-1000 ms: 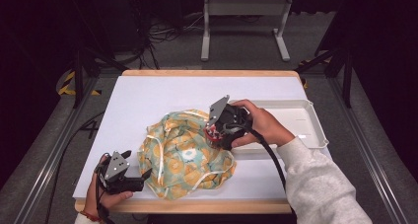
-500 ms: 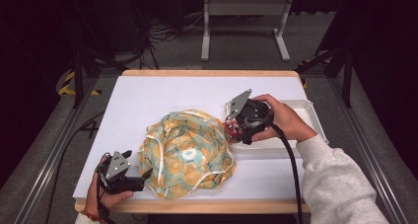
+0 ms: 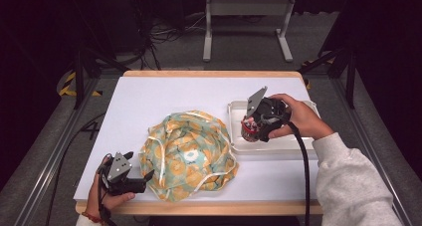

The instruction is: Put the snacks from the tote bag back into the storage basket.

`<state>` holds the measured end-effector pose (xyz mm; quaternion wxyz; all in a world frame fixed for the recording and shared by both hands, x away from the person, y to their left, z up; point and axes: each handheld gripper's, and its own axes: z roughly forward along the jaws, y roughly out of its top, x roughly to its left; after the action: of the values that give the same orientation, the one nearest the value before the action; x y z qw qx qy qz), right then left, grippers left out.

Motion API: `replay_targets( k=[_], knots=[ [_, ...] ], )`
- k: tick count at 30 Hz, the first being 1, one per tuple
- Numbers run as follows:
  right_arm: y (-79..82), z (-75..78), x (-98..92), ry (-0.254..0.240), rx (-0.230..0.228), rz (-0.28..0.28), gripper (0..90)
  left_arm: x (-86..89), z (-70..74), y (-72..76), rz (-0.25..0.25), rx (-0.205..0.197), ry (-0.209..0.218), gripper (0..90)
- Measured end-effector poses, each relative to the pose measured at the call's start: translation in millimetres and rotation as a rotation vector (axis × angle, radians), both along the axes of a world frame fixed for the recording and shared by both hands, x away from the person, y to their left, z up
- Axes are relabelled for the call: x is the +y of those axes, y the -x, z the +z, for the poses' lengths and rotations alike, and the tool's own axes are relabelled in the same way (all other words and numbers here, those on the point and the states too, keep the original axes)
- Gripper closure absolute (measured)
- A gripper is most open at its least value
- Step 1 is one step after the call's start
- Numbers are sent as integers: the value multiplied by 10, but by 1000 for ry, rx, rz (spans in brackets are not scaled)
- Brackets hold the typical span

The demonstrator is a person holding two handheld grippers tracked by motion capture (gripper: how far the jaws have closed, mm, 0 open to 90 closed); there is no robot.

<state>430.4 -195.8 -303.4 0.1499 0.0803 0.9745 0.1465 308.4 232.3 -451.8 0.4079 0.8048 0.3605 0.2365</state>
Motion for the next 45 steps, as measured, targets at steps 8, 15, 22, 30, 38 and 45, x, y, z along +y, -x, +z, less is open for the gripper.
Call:
replay_targets(
  k=[8,15,22,30,38,45],
  knots=[
    [-83,-62,-155,24,16,-28,234,8,0,4,0,-3,4,74],
    [-185,-148,-288,59,28,-51,234,5,-5,9,-1,3,3,74],
    [-255,-248,-429,92,42,-78,234,7,-9,5,0,3,0,74],
    [-325,-336,-557,98,65,-118,234,5,-10,3,0,6,-3,74],
    [-365,-466,-610,126,87,-118,234,7,-12,2,2,7,-3,74],
    [-380,-522,-637,120,102,-121,233,9,-13,2,1,8,-2,74]
  ],
)
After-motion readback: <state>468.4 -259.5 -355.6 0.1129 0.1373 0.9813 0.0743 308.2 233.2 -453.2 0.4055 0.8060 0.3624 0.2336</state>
